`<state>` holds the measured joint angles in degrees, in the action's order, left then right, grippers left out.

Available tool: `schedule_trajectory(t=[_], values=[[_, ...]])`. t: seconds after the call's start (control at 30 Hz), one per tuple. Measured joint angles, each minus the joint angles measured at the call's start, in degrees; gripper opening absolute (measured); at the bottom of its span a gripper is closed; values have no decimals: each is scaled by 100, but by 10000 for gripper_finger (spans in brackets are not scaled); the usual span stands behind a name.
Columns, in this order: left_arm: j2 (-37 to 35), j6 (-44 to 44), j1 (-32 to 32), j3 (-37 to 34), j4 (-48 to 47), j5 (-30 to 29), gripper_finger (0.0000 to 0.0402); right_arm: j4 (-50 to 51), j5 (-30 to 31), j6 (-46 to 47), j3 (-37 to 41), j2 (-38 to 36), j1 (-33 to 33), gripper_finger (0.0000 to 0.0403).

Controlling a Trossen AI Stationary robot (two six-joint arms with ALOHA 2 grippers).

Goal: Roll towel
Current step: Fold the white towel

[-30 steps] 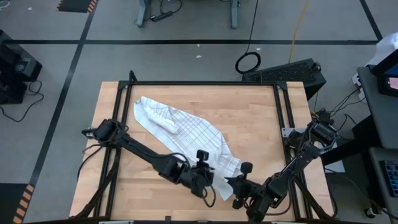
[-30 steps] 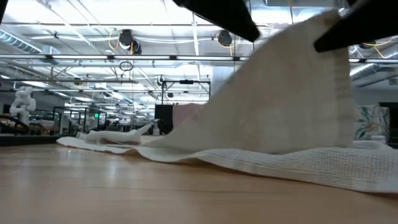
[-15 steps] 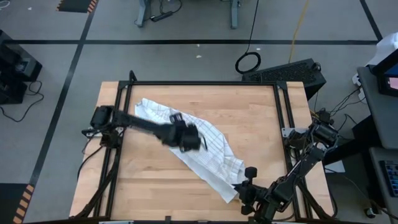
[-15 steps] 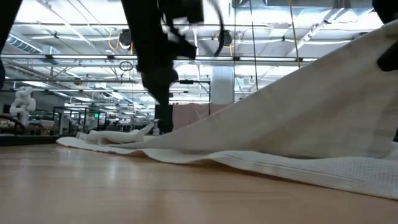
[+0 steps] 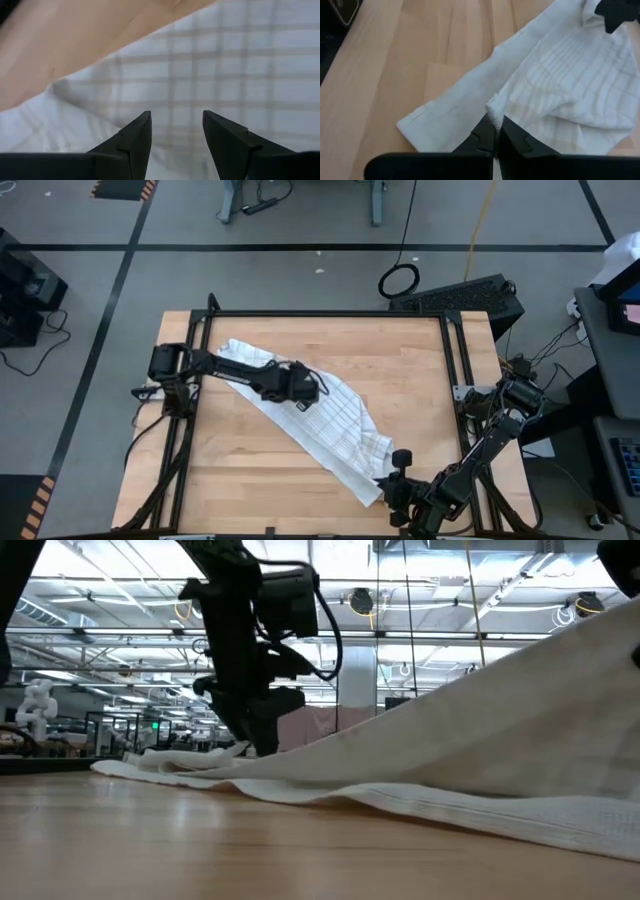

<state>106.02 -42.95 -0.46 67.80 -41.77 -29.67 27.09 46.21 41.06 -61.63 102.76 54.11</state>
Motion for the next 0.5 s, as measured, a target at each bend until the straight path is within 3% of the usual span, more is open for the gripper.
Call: schedule_trajectory(t=[0.13,0.37,0.5], values=[[0,-211,-352,187,-171,-240,183,83,-13,-14,0,0,-6,0],[0,-1867,-733,228,-1074,-786,183,130,-10,13,0,0,-11,0],[0,-2127,-768,228,-1062,-954,183,128,-10,26,0,0,-11,0]])
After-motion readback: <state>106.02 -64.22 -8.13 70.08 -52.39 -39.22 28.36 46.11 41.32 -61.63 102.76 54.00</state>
